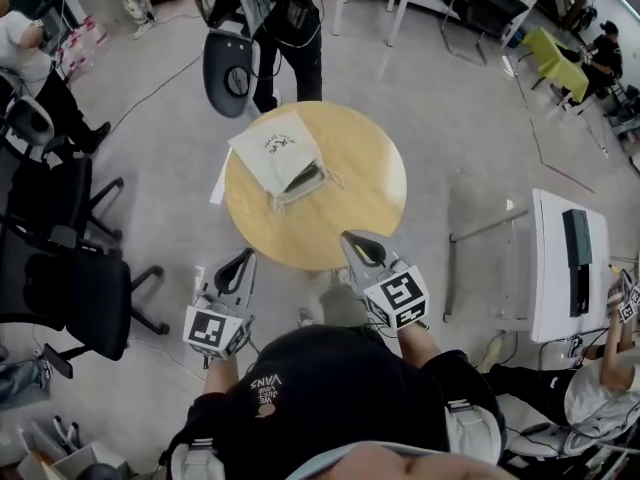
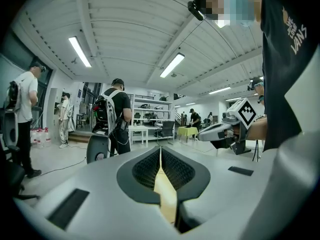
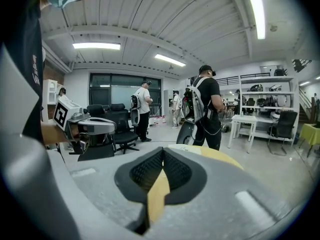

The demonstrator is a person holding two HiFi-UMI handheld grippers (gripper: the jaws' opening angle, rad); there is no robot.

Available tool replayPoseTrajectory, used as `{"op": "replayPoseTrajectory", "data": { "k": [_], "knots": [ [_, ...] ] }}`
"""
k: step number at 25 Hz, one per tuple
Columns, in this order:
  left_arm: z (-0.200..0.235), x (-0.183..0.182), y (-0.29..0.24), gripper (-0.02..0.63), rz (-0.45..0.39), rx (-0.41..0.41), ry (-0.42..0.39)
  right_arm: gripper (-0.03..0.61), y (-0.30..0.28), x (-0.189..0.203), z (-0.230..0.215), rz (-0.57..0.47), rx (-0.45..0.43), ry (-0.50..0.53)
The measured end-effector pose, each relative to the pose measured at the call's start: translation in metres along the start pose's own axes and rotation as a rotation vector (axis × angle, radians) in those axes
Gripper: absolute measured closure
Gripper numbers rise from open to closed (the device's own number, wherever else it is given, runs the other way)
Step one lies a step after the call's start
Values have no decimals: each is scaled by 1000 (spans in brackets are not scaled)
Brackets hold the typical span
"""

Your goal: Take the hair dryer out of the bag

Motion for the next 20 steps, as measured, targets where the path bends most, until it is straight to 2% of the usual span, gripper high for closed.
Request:
{"op": "replayPoseTrajectory", "data": {
  "k": [7, 13, 20],
  "knots": [
    [17, 10, -28, 603, 23, -33, 16, 580, -34, -12, -26, -2, -38, 21],
    [21, 13, -73, 603, 53, -32, 16, 580, -53, -20, -62, 20, -70, 23],
    [29, 6, -118, 603, 59, -69, 21, 580, -76, -30, -102, 38, -112, 27]
  ]
}}
Point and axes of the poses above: the fingertips, and each gripper's own axes: y backward along the fingers, z to its left, x out of its underside, the point moved 8 cm from there along y, backward along the fingers, and after that the axes turned 9 degrees about -y, right-handed, at the moved point
